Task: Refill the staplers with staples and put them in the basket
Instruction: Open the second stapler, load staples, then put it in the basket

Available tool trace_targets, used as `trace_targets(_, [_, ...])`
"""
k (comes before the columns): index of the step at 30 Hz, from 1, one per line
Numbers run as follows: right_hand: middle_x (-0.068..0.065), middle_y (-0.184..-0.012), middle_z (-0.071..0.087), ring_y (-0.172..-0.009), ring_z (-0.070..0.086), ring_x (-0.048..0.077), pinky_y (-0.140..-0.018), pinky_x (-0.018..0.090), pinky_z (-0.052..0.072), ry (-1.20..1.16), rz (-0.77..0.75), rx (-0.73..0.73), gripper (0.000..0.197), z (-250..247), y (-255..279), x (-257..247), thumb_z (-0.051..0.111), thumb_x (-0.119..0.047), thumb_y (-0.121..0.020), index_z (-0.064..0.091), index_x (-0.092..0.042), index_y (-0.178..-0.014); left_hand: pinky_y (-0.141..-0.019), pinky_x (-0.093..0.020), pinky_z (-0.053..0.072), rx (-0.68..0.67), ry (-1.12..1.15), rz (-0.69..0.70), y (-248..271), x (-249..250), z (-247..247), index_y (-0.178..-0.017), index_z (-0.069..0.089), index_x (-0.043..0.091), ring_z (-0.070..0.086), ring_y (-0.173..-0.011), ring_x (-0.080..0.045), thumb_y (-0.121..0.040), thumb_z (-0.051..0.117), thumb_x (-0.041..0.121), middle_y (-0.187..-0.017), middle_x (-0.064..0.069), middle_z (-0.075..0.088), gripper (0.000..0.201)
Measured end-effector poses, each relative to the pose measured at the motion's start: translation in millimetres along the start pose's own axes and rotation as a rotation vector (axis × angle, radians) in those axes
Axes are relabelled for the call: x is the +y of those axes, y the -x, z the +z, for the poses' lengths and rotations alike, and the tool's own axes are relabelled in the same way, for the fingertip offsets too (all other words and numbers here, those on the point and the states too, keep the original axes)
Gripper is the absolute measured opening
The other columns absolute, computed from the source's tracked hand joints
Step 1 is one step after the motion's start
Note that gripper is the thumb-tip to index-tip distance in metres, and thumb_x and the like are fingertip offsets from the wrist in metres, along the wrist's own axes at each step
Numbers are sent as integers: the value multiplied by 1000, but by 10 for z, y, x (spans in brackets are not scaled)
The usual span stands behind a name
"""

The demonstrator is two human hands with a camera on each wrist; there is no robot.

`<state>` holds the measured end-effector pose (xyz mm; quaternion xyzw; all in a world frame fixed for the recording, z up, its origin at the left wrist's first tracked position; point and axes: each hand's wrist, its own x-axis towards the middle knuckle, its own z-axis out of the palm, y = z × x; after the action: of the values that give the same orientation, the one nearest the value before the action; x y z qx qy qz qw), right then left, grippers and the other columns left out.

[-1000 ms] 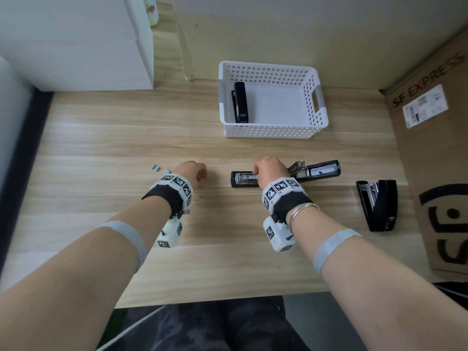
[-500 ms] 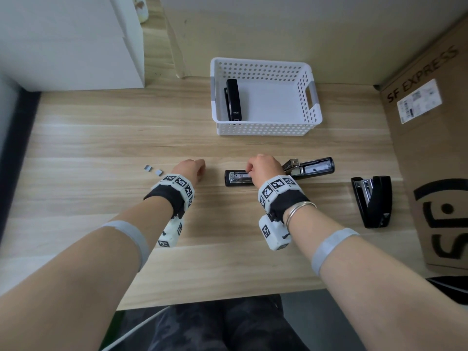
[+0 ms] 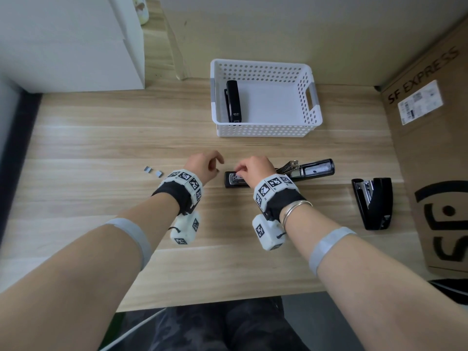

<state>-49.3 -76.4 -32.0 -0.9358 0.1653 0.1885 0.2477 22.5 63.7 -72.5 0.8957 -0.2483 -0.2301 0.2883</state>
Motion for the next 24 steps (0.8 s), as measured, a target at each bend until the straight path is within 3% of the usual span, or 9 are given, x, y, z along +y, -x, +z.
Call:
trace_targets(4, [6,-117,70,-111,63,22,-97,28,47,-116,8,-4,26,-17,-17,-41,64,-19,-89,70,-13,-114,-70,-31,48,87,161,78,-33,189,63,-100,62,3,50,-69,-19,-76,58,-5,-59,14,42,26])
trace_targets(5, [7,-115,71,-109,64,22,-97,29,47,-146,17,11,25,-17,-24,-38,64,-19,-89,71,-14,-112,-68,-27,47,105,181,74,-44,215,72,-100,61,4,50,-68,-19,-76,59,-4,-59,13,42,25])
trace_targets(8, [6,-111,73,-105,65,20,-94,25,48,-261,47,75,23,-7,-30,-19,66,-18,-88,73,-13,-109,-55,-3,38,149,245,43,-68,238,89,-99,61,6,46,-58,-9,-77,61,-1,-58,13,43,23])
trace_targets(9, [6,-110,73,-104,66,19,-93,24,47,-284,55,90,23,-3,-32,-12,67,-18,-87,73,-12,-109,-53,-2,37,154,262,35,-71,240,93,-99,60,7,45,-57,-5,-77,62,0,-59,12,43,23])
trace_targets(14, [4,-101,75,-96,68,17,-87,25,51,-259,54,122,21,-17,-49,11,69,-22,-85,74,-14,-104,-59,-14,38,131,271,3,-76,239,118,-100,58,6,43,-57,-5,-76,65,0,-60,11,43,25])
trace_targets(18, [2,-99,75,-95,68,20,-84,27,53,64,18,50,18,-37,-37,93,62,-24,-89,73,-19,-102,-71,-31,46,19,166,-51,-62,198,142,-102,59,5,47,-68,-19,-79,64,2,-61,7,44,24])
trace_targets(21, [5,-102,73,-96,66,25,-82,30,53,235,-12,-22,20,-44,2,136,55,-20,-91,73,-20,-100,-81,-31,45,-63,82,-81,-39,181,162,-103,61,5,49,-79,-18,-84,60,7,-79,-2,54,20])
trace_targets(24, [7,-105,71,-100,65,28,-84,32,53,305,-41,-49,23,-35,29,128,52,-18,-92,72,-19,-104,-89,-35,48,-77,78,-70,-15,182,196,-100,65,3,57,-88,-28,-83,59,6,-91,-14,66,17])
